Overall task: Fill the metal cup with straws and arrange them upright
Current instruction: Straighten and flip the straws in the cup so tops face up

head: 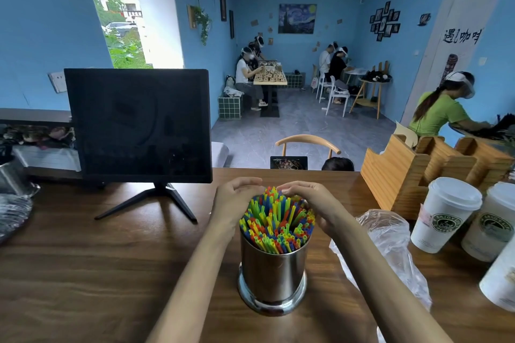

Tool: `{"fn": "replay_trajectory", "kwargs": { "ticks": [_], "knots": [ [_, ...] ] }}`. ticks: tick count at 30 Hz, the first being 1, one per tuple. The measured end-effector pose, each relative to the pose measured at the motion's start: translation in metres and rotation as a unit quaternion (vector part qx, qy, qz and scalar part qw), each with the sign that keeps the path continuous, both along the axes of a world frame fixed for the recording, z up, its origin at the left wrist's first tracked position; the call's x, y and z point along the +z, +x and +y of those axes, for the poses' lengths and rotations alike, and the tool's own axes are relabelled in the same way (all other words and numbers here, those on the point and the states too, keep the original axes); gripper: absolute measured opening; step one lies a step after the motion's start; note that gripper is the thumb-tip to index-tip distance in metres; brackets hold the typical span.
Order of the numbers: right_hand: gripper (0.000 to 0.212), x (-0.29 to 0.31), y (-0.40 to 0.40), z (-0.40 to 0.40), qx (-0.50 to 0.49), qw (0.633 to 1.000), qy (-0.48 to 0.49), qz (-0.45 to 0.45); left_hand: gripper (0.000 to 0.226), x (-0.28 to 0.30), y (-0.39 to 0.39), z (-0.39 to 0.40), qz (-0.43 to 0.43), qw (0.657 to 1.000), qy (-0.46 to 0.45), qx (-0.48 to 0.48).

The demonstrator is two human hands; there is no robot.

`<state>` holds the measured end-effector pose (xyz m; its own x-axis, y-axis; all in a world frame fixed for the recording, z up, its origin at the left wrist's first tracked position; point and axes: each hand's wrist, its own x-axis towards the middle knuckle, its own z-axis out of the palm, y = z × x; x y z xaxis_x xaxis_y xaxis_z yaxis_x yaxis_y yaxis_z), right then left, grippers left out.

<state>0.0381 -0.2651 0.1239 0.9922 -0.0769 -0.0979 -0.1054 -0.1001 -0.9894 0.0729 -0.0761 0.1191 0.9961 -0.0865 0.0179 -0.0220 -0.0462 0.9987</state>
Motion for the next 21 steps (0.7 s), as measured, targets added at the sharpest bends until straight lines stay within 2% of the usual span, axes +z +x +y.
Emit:
{"fn": "replay_trajectory", "kwargs": {
  "ticks": [5, 8, 11, 16, 21],
  "knots": [
    [0.031, 0.0, 0.003, 0.006, 0.012, 1.0, -0.018, -0.008, 0.023, -0.003, 0.001, -0.004, 0.012, 0.999, 0.033, -0.017],
    [0.031, 0.004, 0.005, 0.009, 0.032, 0.999, -0.035, -0.009, 0.015, -0.004, 0.002, -0.004, -0.017, 0.997, 0.081, 0.0],
    [0.031, 0.009, 0.007, 0.009, 0.039, 0.998, -0.055, -0.004, 0.012, -0.003, 0.002, -0.004, -0.017, 0.996, 0.09, -0.002],
    [0.027, 0.017, 0.006, 0.012, 0.029, 0.995, -0.09, -0.028, 0.013, 0.002, -0.003, -0.005, -0.118, 0.981, 0.156, 0.007],
    [0.021, 0.03, -0.001, 0.019, -0.006, 0.986, -0.115, -0.123, 0.01, 0.012, -0.006, -0.004, -0.186, 0.974, 0.129, 0.022]
  ]
}}
